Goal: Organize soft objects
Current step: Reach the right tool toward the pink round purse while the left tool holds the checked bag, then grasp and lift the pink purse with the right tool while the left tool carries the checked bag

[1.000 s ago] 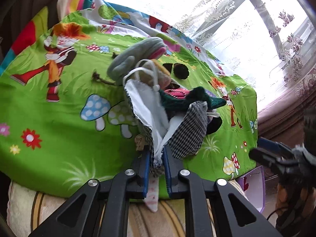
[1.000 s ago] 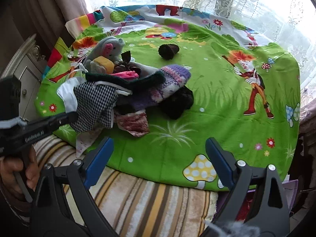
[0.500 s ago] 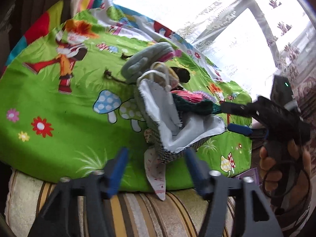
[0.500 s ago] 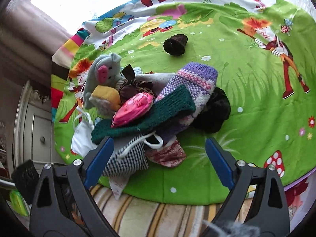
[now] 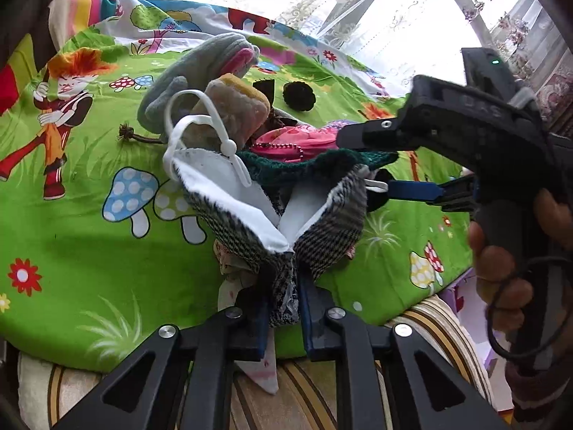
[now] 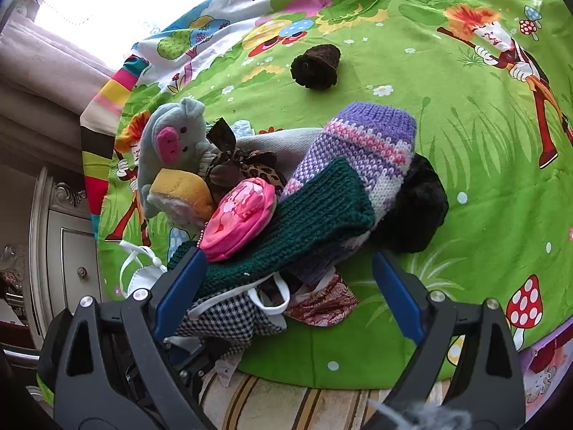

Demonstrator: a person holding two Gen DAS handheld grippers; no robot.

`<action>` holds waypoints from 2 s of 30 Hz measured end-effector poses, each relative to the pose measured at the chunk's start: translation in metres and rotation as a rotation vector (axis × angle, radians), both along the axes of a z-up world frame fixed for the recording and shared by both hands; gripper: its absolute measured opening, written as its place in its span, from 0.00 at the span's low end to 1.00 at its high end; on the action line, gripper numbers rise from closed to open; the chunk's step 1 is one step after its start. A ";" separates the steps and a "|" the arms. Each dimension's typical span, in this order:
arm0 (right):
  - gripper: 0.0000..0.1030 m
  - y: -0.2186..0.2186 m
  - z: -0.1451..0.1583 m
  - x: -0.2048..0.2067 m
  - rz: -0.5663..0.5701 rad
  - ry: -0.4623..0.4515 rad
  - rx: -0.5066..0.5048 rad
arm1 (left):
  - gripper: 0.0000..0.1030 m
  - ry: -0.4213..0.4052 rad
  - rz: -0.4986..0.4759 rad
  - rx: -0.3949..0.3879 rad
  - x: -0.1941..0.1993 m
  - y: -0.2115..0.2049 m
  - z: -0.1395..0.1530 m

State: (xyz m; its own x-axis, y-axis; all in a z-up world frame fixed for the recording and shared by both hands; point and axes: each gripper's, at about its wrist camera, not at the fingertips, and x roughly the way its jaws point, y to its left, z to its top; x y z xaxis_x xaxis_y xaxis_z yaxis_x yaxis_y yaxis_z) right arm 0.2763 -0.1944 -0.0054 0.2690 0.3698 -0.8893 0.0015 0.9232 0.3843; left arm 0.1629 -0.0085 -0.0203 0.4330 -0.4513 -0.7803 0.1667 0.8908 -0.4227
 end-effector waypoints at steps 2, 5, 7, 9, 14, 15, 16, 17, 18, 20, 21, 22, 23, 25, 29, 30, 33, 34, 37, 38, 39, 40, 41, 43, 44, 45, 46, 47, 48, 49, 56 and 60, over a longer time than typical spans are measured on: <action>0.89 0.001 0.000 -0.001 0.001 -0.002 -0.015 | 0.14 0.002 0.012 -0.022 -0.014 0.009 0.002; 0.80 0.002 -0.001 -0.003 0.011 -0.008 -0.040 | 0.14 0.017 0.058 -0.060 -0.036 0.027 0.001; 0.74 0.004 -0.002 -0.005 0.022 -0.015 -0.056 | 0.14 0.020 0.093 -0.067 -0.048 0.034 0.000; 0.71 0.007 -0.003 -0.007 0.032 -0.016 -0.059 | 0.14 0.016 0.139 -0.063 -0.058 0.045 0.000; 0.68 0.020 0.009 -0.018 0.043 -0.119 -0.222 | 0.14 0.001 0.232 -0.101 -0.068 0.066 0.000; 0.68 0.027 0.016 -0.023 0.065 -0.177 -0.295 | 0.14 0.001 0.237 -0.106 -0.068 0.067 0.000; 0.68 0.035 0.021 -0.028 0.100 -0.215 -0.341 | 0.14 0.001 0.239 -0.107 -0.067 0.066 -0.001; 0.68 0.044 0.024 -0.031 0.147 -0.239 -0.372 | 0.14 0.002 0.238 -0.105 -0.065 0.065 -0.002; 0.70 0.053 0.025 -0.033 0.190 -0.258 -0.395 | 0.14 0.003 0.235 -0.103 -0.064 0.065 -0.003; 0.73 0.069 0.025 -0.035 0.269 -0.311 -0.448 | 0.14 0.003 0.233 -0.102 -0.064 0.063 -0.004; 0.76 0.075 0.025 -0.035 0.297 -0.336 -0.474 | 0.14 0.005 0.233 -0.105 -0.063 0.064 -0.005; 0.79 0.082 0.022 -0.034 0.320 -0.354 -0.505 | 0.14 0.007 0.234 -0.108 -0.065 0.067 -0.005; 0.80 0.087 0.018 -0.032 0.343 -0.361 -0.527 | 0.14 0.010 0.236 -0.110 -0.064 0.067 -0.006; 0.82 0.094 0.009 -0.028 0.387 -0.351 -0.552 | 0.14 0.012 0.235 -0.110 -0.063 0.067 -0.007; 0.85 0.106 -0.004 -0.026 0.452 -0.360 -0.586 | 0.14 0.014 0.230 -0.106 -0.062 0.065 -0.009; 0.88 0.107 -0.005 -0.026 0.462 -0.365 -0.585 | 0.14 0.015 0.231 -0.106 -0.062 0.065 -0.009; 0.90 0.110 -0.010 -0.025 0.480 -0.366 -0.585 | 0.14 0.018 0.231 -0.107 -0.061 0.065 -0.010; 0.90 0.109 -0.012 -0.024 0.485 -0.368 -0.583 | 0.14 0.018 0.232 -0.106 -0.061 0.065 -0.010; 0.84 0.105 -0.016 -0.020 0.456 -0.360 -0.568 | 0.14 0.017 0.232 -0.103 -0.061 0.064 -0.010; 0.84 0.103 -0.016 -0.019 0.447 -0.354 -0.560 | 0.14 0.016 0.232 -0.103 -0.061 0.064 -0.010; 0.83 0.102 -0.015 -0.019 0.446 -0.353 -0.549 | 0.14 0.016 0.233 -0.103 -0.061 0.064 -0.010; 0.82 0.102 -0.016 -0.019 0.449 -0.353 -0.547 | 0.14 0.016 0.234 -0.101 -0.061 0.064 -0.010; 0.82 0.102 -0.015 -0.020 0.453 -0.357 -0.548 | 0.14 0.015 0.234 -0.100 -0.061 0.064 -0.010; 0.79 0.099 -0.011 -0.025 0.441 -0.371 -0.540 | 0.14 0.008 0.236 -0.095 -0.061 0.064 -0.008; 0.78 0.097 -0.007 -0.028 0.431 -0.378 -0.525 | 0.14 0.003 0.237 -0.092 -0.062 0.063 -0.008; 0.73 0.095 -0.003 -0.030 0.421 -0.385 -0.510 | 0.14 0.001 0.237 -0.089 -0.062 0.063 -0.007; 0.67 0.092 0.001 -0.033 0.410 -0.392 -0.498 | 0.14 -0.003 0.237 -0.086 -0.062 0.063 -0.006; 0.65 0.089 0.005 -0.037 0.397 -0.398 -0.487 | 0.14 -0.009 0.237 -0.083 -0.063 0.063 -0.005; 0.63 0.086 0.008 -0.040 0.387 -0.403 -0.478 | 0.14 -0.018 0.236 -0.080 -0.063 0.062 -0.003; 0.61 0.082 0.011 -0.043 0.380 -0.404 -0.466 | 0.14 -0.027 0.236 -0.075 -0.064 0.061 -0.001; 0.33 0.058 0.016 -0.057 0.351 -0.395 -0.422 | 0.14 -0.063 0.240 -0.052 -0.072 0.057 0.008; 0.25 0.044 0.017 -0.064 0.336 -0.383 -0.392 | 0.14 -0.070 0.237 -0.049 -0.075 0.055 0.010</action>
